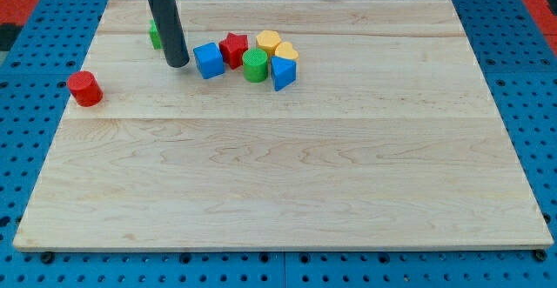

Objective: Move the blue cube bottom of the red star

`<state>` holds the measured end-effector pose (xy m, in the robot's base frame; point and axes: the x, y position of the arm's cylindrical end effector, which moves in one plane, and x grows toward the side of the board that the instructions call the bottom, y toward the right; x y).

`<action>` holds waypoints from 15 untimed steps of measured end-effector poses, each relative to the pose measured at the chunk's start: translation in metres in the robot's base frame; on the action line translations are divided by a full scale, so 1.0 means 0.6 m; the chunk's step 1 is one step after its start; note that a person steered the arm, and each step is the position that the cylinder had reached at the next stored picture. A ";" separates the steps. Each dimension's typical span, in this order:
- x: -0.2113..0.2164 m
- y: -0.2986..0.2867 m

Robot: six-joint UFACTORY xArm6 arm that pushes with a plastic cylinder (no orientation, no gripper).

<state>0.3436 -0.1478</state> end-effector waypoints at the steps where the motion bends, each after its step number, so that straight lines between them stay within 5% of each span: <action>1: 0.011 0.019; 3: -0.012 -0.046; 8: 0.023 0.017; 12: -0.036 0.005; 15: 0.016 0.038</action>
<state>0.3529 -0.1249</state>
